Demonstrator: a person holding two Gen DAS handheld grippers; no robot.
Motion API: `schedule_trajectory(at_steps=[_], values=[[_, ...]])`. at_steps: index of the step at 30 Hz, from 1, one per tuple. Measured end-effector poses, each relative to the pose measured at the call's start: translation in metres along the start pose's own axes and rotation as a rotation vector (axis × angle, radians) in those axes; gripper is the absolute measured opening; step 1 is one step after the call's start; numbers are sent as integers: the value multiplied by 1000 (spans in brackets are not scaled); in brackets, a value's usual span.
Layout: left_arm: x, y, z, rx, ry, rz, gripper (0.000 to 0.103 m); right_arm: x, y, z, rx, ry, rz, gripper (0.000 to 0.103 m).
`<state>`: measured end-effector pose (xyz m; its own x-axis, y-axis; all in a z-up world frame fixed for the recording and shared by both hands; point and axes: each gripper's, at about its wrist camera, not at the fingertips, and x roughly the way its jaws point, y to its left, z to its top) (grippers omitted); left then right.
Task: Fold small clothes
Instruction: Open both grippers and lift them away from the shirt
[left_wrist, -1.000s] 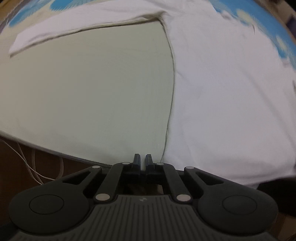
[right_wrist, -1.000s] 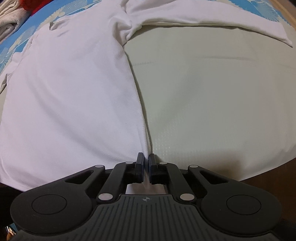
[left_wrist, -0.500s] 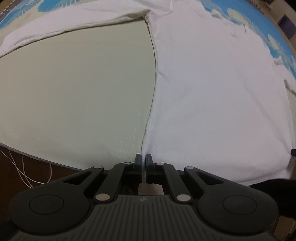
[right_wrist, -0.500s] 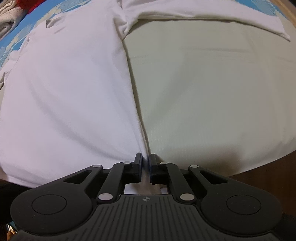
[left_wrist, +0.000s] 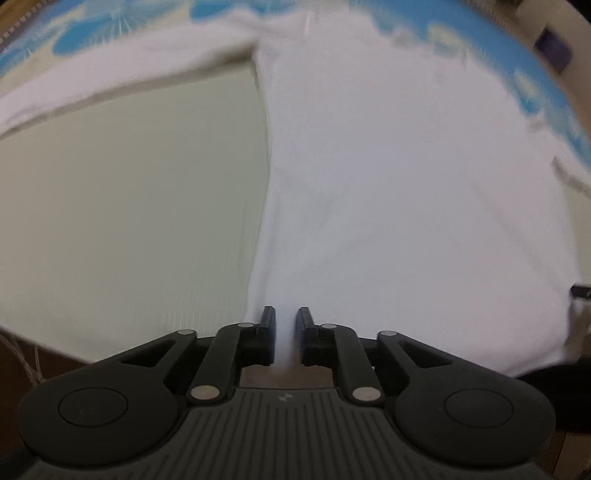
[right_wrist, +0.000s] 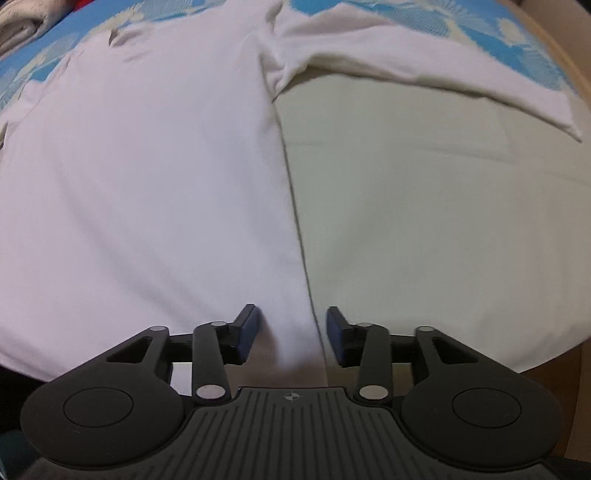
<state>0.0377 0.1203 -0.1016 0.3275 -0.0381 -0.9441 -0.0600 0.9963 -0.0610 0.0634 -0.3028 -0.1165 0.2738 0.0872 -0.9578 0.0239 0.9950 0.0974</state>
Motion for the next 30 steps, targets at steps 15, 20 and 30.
schedule_trajectory(at_steps=[15, 20, 30], values=[[-38, -24, 9, 83, -245, 10, 69, -136, 34, 46, 30, -624, 113, 44], [-63, -37, 10, 118, -409, 62, 76, -181, 37, 72, -28, -834, 145, 59], [-82, -24, 22, 26, -504, 128, 79, -110, 14, 99, 181, -580, 55, 60]])
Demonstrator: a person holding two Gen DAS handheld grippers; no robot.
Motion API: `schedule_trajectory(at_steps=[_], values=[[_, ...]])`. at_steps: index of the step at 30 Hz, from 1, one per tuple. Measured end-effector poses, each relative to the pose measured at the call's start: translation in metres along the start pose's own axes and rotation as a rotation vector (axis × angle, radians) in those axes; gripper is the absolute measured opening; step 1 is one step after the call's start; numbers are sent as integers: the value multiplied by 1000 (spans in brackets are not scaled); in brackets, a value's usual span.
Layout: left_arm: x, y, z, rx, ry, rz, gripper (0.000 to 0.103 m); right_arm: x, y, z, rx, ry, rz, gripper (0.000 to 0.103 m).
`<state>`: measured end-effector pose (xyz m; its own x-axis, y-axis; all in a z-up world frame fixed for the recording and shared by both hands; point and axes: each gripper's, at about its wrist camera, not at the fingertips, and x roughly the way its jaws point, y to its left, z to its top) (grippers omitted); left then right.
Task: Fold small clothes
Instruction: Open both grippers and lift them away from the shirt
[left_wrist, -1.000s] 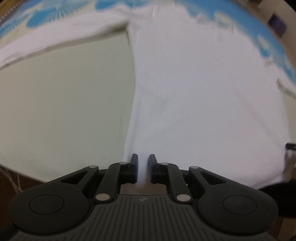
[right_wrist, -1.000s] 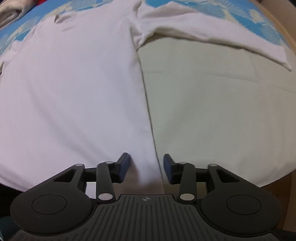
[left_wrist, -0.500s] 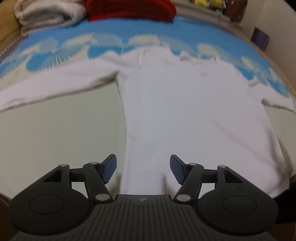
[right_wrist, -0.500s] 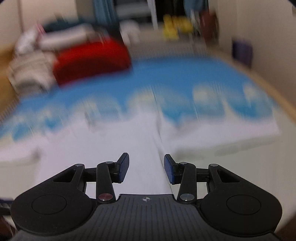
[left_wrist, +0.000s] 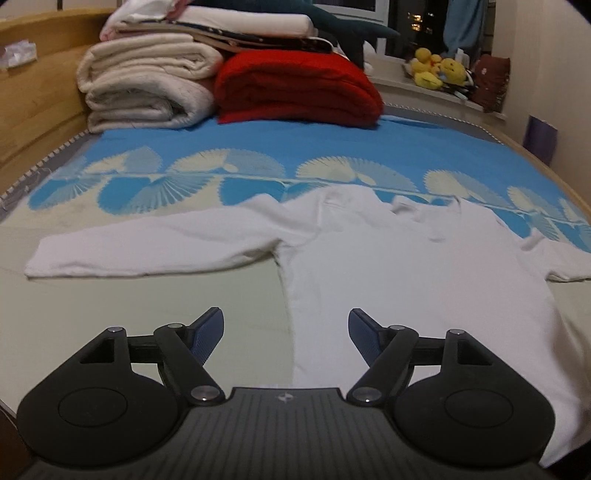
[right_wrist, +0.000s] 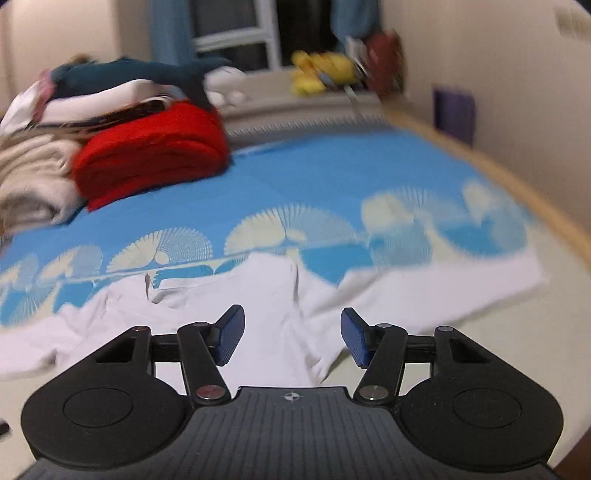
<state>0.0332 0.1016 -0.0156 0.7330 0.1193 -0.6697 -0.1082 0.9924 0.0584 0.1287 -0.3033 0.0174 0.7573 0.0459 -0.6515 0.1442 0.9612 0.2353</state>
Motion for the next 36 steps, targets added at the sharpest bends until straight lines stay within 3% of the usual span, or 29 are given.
schedule_trajectory(at_steps=[3, 7, 13, 15, 17, 18, 19, 20, 21, 22, 23, 24, 29, 32, 36], values=[[-3, 6, 9, -3, -44, 29, 79, 13, -2, 5, 42, 29, 24, 60], [8, 26, 48, -6, -68, 59, 79, 17, 7, 2, 37, 30, 30, 59], [55, 78, 115, -62, -91, 78, 79, 21, 39, 0, -94, 4, 50, 51], [77, 97, 116, -64, -83, 119, 71, 20, 48, -1, -143, -11, 61, 44], [103, 121, 104, -81, -57, 169, 52, 19, 54, -1, -188, -27, 60, 40], [118, 137, 94, -107, -26, 191, 46, 19, 56, -1, -207, -37, 59, 38], [133, 152, 85, -143, 36, 202, 36, 18, 57, -1, -221, -45, 58, 37], [147, 169, 83, -193, 110, 217, 33, 17, 57, 0, -228, -52, 57, 37], [155, 187, 83, -265, 126, 233, 33, 18, 56, 1, -231, -56, 52, 37], [159, 207, 82, -345, 115, 245, 38, 19, 55, 2, -232, -58, 44, 37], [165, 226, 79, -410, 126, 272, 51, 21, 53, 3, -234, -58, 37, 37], [171, 241, 75, -456, 148, 311, 54, 22, 52, 4, -244, -56, 29, 37], [191, 299, 55, -664, 238, 359, 56, 32, 49, 5, -293, -30, -2, 38], [196, 313, 53, -705, 257, 374, 60, 38, 48, 3, -312, -1, -6, 42], [200, 312, 57, -687, 256, 392, 63, 41, 49, 0, -332, 24, -13, 44]])
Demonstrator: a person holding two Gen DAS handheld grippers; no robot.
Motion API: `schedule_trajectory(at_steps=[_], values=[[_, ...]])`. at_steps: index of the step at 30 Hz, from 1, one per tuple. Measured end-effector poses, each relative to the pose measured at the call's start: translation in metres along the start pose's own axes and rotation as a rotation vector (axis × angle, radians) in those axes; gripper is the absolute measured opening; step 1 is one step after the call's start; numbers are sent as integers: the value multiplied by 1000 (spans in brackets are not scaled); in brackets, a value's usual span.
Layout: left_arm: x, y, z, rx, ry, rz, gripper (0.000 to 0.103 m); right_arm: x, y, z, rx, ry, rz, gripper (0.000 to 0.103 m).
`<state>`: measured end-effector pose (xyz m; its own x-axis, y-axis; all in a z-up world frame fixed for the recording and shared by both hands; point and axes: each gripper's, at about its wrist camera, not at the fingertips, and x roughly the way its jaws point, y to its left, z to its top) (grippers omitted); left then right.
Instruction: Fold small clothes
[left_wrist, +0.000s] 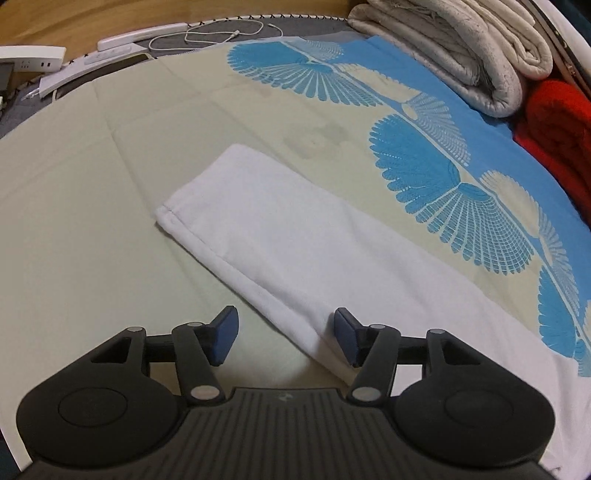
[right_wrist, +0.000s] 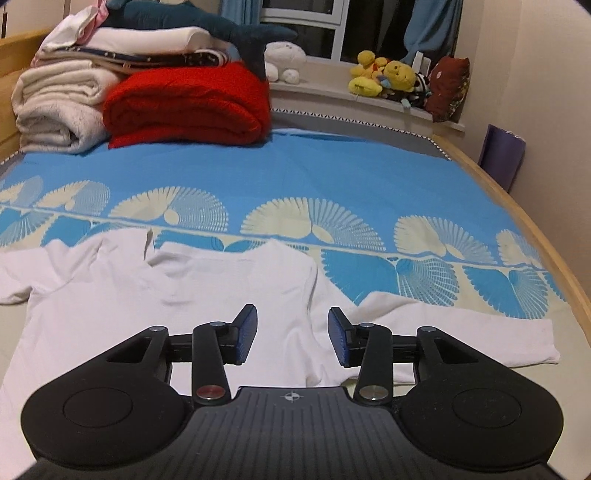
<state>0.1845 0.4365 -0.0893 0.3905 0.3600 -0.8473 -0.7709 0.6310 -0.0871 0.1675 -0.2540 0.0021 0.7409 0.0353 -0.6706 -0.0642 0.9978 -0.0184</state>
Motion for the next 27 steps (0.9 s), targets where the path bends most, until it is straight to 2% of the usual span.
schedule_trajectory(at_steps=[6, 9, 11, 13, 15, 17, 21, 23, 25, 27], values=[[1, -6, -7, 31, -8, 29, 62, 0, 5, -4, -35, 18, -1, 46], [2, -10, -7, 55, -23, 52, 40, -1, 6, -4, -38, 23, 0, 46], [-1, -12, -7, 58, -30, 43, 12, -1, 5, -4, -36, 28, 0, 46], [-3, -15, -6, 57, -33, 39, 6, -1, 4, -4, -34, 30, -2, 46], [-12, -24, -6, 73, -57, 59, 5, -1, 3, -4, -32, 30, -6, 46], [-30, -40, -4, 104, -102, 45, 5, -1, 2, -4, -28, 34, -9, 46], [-88, -98, -14, 223, -222, -100, 5, -3, -1, -5, -16, 35, -12, 46], [-124, -139, -32, 301, -269, -219, 5, -4, -3, -7, -8, 41, -13, 45], [-159, -180, -57, 359, -287, -361, 5, -5, -7, -9, 2, 51, -6, 38], [-189, -218, -86, 413, -286, -487, 5, -7, -11, -11, 16, 57, -3, 21]])
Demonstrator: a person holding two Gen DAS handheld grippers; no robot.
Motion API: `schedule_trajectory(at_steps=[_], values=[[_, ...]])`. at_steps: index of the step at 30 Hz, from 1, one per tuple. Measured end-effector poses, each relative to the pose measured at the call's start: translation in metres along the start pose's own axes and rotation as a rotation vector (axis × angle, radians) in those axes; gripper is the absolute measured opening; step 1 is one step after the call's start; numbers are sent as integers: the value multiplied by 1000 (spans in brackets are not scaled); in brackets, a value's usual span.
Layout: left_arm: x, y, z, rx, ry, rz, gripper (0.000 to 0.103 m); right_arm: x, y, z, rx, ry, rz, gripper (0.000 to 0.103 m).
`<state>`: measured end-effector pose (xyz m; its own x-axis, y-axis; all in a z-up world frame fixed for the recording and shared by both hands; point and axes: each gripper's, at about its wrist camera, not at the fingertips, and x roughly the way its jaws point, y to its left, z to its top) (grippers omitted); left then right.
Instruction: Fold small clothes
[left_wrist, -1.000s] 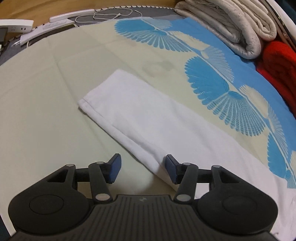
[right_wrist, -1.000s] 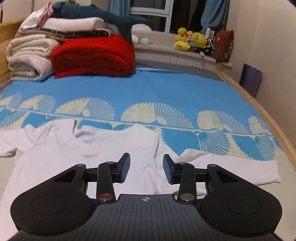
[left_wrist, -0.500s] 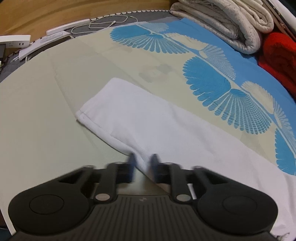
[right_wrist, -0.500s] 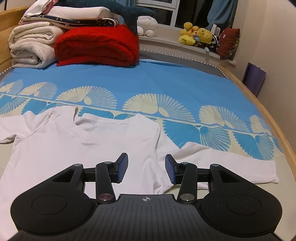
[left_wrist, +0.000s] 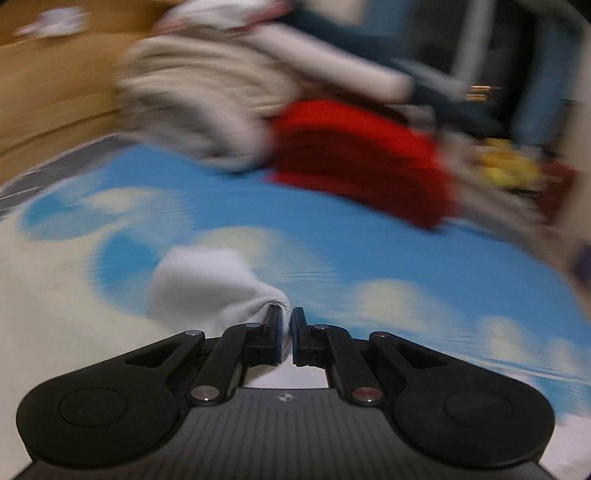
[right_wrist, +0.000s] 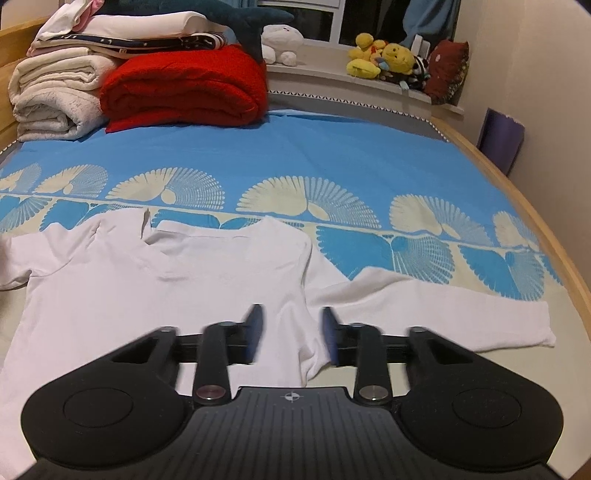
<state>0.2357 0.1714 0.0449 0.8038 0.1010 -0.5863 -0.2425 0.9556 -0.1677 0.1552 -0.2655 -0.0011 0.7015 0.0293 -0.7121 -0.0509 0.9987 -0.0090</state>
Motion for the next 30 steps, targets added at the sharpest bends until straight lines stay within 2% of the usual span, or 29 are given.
schedule_trajectory(at_steps=[3, 4, 5, 6, 7, 9, 13, 17, 20, 24, 27, 30], values=[[-14, -91, -17, 47, 11, -234, 6, -1, -6, -5, 28, 18, -9, 18], [-16, -118, -27, 59, 45, -326, 11, -1, -8, -6, 39, 24, -9, 18], [-15, -144, -37, 93, 117, -448, 27, -1, -10, -7, 53, 31, -9, 18], [-13, -164, -46, 140, 195, -563, 33, 0, -13, -7, 69, 37, -6, 18], [-13, -174, -51, 168, 210, -584, 34, 1, -15, -7, 84, 44, -2, 18], [-10, -171, -51, 174, 189, -498, 35, 4, -20, -8, 129, 59, 4, 18], [18, -109, -29, 25, 215, -308, 35, 11, -30, -5, 195, 74, 19, 19], [43, -47, -15, -40, 276, -99, 35, 30, -38, 1, 282, 106, 58, 19], [61, -12, -11, -70, 351, -1, 35, 56, -38, 12, 362, 124, 114, 19], [67, 25, -8, -97, 394, 36, 35, 106, -31, 24, 450, 166, 176, 20], [65, 28, -6, -71, 406, 7, 35, 153, -27, 20, 538, 254, 177, 20], [66, 30, -14, -57, 435, -41, 35, 188, -26, 11, 583, 319, 137, 20]])
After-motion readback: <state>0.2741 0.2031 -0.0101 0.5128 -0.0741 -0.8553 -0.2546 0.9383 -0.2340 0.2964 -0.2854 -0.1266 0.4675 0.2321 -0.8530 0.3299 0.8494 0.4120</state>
